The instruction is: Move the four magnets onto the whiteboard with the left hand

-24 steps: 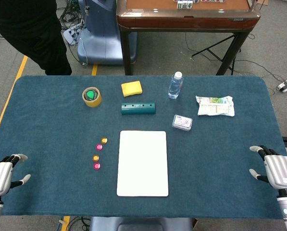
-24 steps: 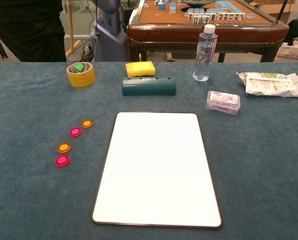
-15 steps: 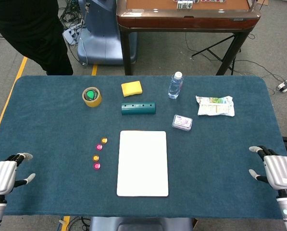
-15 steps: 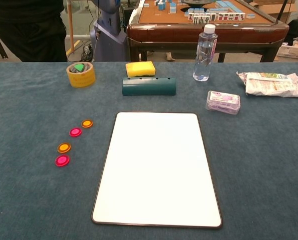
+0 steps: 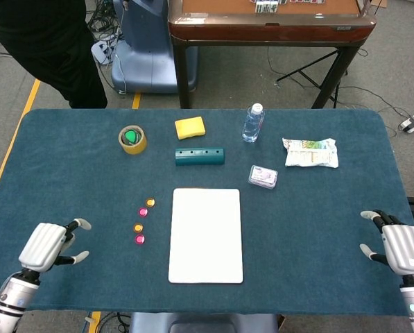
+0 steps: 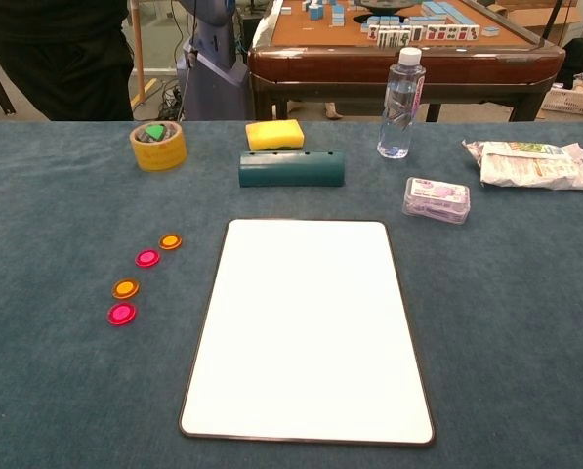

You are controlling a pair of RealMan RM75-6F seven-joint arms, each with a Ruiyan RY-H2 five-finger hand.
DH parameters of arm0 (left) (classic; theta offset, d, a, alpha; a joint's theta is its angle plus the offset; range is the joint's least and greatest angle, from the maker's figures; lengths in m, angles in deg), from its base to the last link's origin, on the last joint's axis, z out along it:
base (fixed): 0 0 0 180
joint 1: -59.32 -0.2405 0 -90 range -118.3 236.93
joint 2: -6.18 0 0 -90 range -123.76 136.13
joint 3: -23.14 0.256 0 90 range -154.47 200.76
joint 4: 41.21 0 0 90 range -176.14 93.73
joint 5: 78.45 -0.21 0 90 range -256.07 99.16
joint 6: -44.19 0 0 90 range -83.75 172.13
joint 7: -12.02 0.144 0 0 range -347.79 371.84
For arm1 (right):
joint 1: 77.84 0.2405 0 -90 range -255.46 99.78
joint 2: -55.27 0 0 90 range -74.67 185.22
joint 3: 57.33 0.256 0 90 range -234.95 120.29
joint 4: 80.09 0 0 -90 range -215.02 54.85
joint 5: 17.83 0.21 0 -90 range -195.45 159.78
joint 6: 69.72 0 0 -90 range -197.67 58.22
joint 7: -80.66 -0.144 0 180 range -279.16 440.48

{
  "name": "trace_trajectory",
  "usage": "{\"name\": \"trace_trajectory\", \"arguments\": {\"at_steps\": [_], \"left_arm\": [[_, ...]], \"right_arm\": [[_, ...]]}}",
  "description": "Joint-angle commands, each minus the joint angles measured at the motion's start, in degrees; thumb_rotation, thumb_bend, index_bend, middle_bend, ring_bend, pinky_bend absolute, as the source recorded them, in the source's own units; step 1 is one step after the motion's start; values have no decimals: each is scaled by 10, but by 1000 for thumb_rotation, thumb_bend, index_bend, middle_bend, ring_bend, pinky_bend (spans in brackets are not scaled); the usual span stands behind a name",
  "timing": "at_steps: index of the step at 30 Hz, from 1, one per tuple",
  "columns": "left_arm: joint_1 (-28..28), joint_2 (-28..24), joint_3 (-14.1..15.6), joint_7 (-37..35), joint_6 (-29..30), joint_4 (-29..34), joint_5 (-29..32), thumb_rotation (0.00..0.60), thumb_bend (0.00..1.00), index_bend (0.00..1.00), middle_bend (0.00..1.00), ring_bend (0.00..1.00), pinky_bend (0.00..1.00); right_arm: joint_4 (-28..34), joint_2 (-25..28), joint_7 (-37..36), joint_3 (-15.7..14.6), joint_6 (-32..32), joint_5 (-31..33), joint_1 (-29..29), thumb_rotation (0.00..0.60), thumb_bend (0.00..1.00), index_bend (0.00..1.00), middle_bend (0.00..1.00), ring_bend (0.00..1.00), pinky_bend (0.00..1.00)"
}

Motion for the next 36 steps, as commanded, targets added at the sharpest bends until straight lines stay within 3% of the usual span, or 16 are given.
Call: {"name": "trace_trajectory", "arguments": {"at_steps": [1,10,20,36], "left_arm": [[30,12,-8,5,-43,10,19,600,139,501,1000,1000,1000],[82,63,-21,48,-115,9,68,600,138,501,1000,1000,1000],[117,100,-14,105,-155,22,88,600,138,505,1000,1000,1000],[159,150,-13,175,-210,-18,191,600,138,509,1000,1000,1000]], "right_arm": [[0,0,1,0,-3,1,1,600,133,291,310,371,603],[0,4,-5,0,-2,0,0,600,133,292,310,371,603],[4,10,-15,0,6,-7,-4,600,133,292,310,371,603],[5,11,-13,0,-3,-2,-2,600,131,291,310,371,603]]}}
